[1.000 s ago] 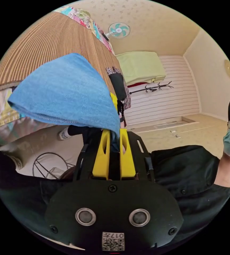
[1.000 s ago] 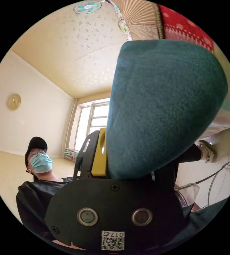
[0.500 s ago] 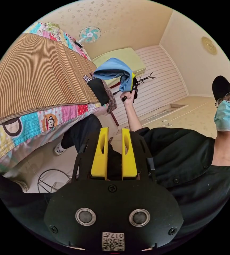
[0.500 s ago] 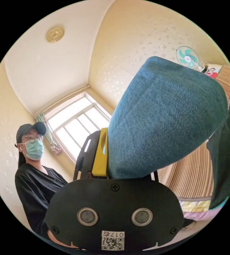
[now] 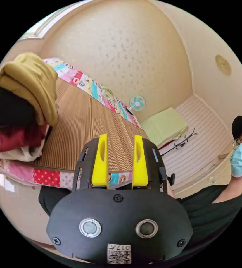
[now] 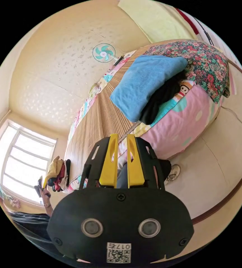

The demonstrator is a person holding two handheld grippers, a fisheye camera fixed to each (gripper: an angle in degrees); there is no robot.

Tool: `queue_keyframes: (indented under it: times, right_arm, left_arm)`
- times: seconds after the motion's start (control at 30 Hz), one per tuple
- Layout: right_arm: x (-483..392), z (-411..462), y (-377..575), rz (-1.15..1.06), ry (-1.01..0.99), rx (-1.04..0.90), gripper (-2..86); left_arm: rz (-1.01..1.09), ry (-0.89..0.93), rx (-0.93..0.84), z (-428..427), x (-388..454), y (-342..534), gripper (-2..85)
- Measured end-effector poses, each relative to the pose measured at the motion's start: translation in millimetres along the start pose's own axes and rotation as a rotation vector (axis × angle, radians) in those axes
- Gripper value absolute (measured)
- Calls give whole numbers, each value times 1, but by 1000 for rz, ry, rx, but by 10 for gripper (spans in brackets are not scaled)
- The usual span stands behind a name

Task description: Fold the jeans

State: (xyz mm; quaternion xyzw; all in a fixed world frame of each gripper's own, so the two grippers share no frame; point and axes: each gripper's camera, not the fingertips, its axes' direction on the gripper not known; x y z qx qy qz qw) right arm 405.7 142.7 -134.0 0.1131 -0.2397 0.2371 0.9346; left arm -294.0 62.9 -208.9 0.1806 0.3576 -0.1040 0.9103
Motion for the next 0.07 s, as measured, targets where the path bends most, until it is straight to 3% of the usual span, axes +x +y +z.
queue_keyframes:
  times: [0.07]
  right_arm:
    - [-30, 11, 11, -76, -20, -35, 38]
  left_arm:
    - [1, -232, 143, -46, 1, -38, 146]
